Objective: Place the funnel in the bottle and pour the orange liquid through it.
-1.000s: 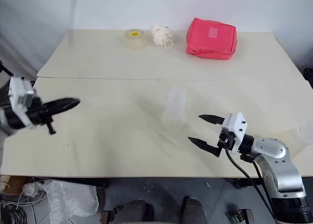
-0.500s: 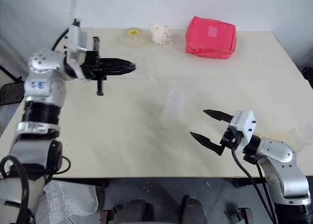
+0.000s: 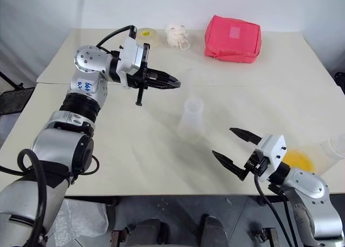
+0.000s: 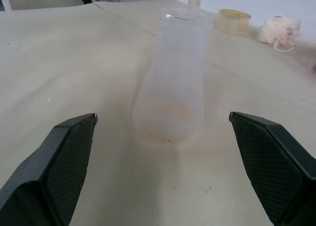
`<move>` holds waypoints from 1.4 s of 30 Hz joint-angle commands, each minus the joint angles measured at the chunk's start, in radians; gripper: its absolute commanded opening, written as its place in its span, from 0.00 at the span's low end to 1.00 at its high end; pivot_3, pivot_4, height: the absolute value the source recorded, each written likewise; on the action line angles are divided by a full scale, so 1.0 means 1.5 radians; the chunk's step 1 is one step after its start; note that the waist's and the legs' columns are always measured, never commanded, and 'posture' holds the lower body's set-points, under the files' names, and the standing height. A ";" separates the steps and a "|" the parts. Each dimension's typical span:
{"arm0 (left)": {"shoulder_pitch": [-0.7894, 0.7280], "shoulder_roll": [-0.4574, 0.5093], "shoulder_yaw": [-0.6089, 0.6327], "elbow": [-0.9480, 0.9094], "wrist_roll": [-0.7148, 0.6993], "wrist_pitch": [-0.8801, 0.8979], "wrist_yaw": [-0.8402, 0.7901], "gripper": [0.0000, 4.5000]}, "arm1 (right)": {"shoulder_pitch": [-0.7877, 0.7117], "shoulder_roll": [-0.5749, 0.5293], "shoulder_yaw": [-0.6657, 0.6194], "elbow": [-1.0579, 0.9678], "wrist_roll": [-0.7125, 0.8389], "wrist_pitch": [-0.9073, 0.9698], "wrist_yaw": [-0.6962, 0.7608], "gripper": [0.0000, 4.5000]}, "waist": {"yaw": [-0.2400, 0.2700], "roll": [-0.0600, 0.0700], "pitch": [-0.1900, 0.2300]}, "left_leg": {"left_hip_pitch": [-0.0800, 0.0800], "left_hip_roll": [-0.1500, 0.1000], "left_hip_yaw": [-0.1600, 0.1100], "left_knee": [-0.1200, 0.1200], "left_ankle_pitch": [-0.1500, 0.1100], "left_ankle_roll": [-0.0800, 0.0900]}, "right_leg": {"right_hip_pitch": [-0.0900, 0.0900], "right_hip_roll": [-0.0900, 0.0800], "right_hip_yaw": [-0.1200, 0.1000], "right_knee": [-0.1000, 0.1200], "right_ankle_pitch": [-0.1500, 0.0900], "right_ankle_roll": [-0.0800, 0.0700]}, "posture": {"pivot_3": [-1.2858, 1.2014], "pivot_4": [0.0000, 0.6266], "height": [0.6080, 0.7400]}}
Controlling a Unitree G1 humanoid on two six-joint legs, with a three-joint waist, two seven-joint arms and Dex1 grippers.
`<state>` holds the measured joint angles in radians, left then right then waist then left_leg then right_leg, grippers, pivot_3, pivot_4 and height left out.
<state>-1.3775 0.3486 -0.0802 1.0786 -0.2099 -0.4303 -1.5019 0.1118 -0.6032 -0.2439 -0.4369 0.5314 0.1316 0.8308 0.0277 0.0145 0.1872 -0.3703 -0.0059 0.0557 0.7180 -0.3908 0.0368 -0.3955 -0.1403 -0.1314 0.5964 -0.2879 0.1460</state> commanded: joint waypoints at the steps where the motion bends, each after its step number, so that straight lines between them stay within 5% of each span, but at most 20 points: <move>1: -0.032 -0.008 -0.004 0.001 0.005 -0.030 -0.074 0.00 | 0.010 0.005 -0.016 -0.031 -0.001 -0.018 -0.009 1.00 | 0.000 0.000 0.000 | 0.000 0.000 0.000 0.000 0.000 0.000 | 0.000 0.000 0.000 0.000 0.000 0.000 | 0.52 0.24 1.00; 17: -0.033 0.016 -0.167 -0.040 -0.026 -0.138 -0.075 0.00 | 0.006 0.008 -0.011 -0.008 -0.014 -0.040 -0.010 1.00 | -0.001 0.000 0.000 | 0.000 0.000 0.000 0.000 0.000 0.000 | 0.000 0.000 0.000 0.000 0.000 0.000 | 0.52 0.24 1.00; 32: -0.047 0.003 -0.091 -0.039 -0.059 -0.066 -0.066 0.95 | 0.008 0.001 -0.063 -0.027 0.021 -0.016 -0.031 1.00 | -0.001 0.000 0.000 | 0.000 0.000 0.000 0.000 0.000 0.000 | 0.000 0.000 0.000 0.000 0.000 0.000 | 0.52 0.24 1.00; 42: 0.100 0.099 0.027 -0.162 -0.117 0.234 -0.004 0.98 | 0.103 0.056 -0.179 -0.125 0.020 0.039 -0.191 1.00 | -0.004 0.001 -0.001 | 0.001 0.000 0.000 0.000 0.000 0.000 | 0.000 0.000 0.000 0.003 0.000 0.000 | 0.52 0.24 1.00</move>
<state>-1.2723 0.4678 -0.0702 0.8802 -0.3586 -0.1656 -1.4994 0.2445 -0.5376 -0.4506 -0.5639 0.5607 0.1814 0.6143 0.0215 0.0160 0.1863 -0.3671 -0.0053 0.0549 0.7176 -0.3907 0.0369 -0.3962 -0.1403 -0.1311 0.6031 -0.2879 0.1459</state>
